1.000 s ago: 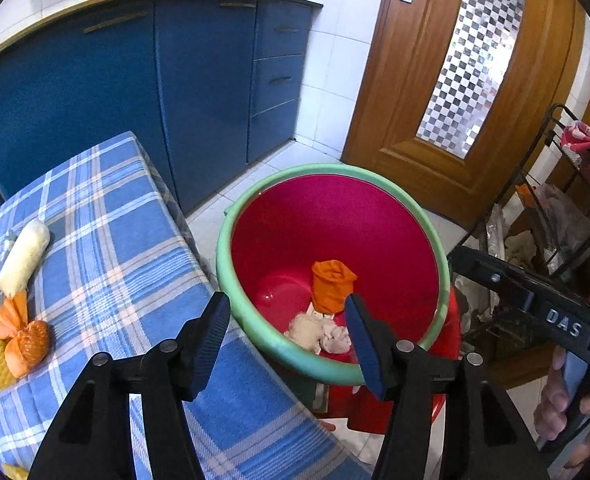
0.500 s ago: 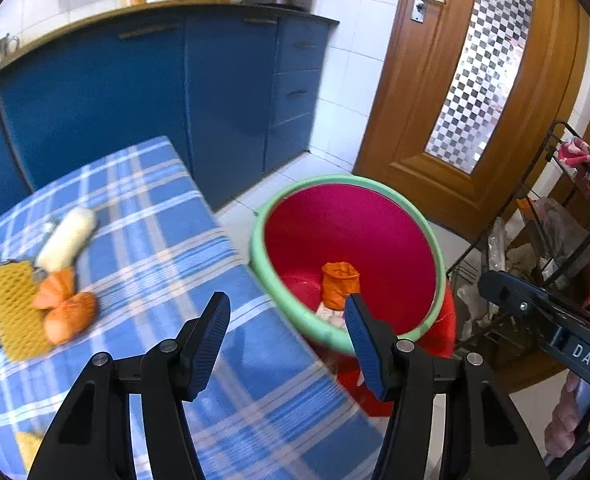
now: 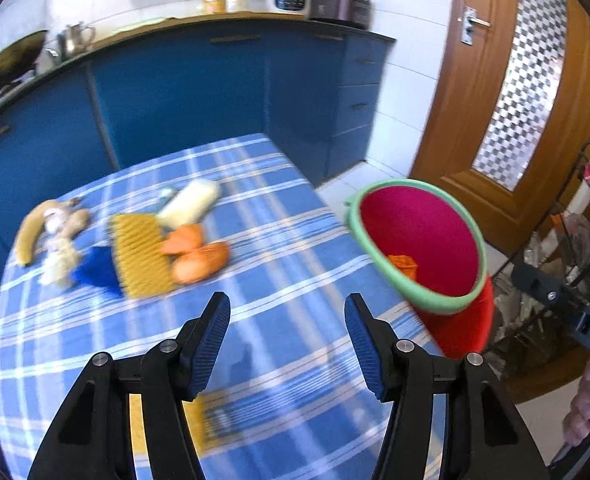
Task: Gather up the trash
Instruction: 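Return both tools to the table and approach the yellow foam net, then lift the yellow foam net with the left tool while the right tool approaches the orange bow-tied bag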
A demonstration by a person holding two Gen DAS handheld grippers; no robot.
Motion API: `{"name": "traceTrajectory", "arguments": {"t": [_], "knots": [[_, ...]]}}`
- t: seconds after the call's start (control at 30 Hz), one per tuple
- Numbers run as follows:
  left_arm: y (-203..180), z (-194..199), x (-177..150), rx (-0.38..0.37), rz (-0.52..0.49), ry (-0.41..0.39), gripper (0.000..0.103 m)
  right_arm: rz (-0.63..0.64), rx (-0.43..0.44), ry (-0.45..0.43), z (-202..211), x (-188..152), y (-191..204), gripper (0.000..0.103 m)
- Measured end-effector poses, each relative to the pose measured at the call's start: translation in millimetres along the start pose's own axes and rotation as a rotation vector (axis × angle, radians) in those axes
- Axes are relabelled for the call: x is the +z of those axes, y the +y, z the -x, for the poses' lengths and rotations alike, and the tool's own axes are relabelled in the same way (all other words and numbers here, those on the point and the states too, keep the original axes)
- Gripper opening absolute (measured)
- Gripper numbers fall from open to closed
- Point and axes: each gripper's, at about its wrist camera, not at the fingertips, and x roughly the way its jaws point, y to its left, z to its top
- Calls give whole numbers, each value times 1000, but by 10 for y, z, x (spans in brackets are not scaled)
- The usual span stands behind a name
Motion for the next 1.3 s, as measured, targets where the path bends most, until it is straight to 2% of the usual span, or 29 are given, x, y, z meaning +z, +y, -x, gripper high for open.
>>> {"name": "traceTrajectory", "arguments": {"t": [0.33,0.57,0.8,0.97,1.03,1.1,1.23,1.3], "knots": [[630,112,-304,118,104,40,61,75,60,54,-77,-201,414,40],[925,60,-517,181,172,86,61,92,75,86,-140,-307,527,40],[1052,-27,-697,172,222,129,61,109,69,111,-202,-382,594,40],[1052,-87,-784,136,238,153,61,116,69,130,-266,-425,630,40],[1041,-111,-801,118,238,158,57,117,69,137,-284,-440,643,40],[1018,-142,-813,100,232,161,40,122,70,142,-306,-448,659,40],[994,-195,-842,82,218,158,28,128,69,153,-352,-464,688,40],[966,-180,-836,85,186,134,19,132,69,159,-369,-467,696,40]]}}
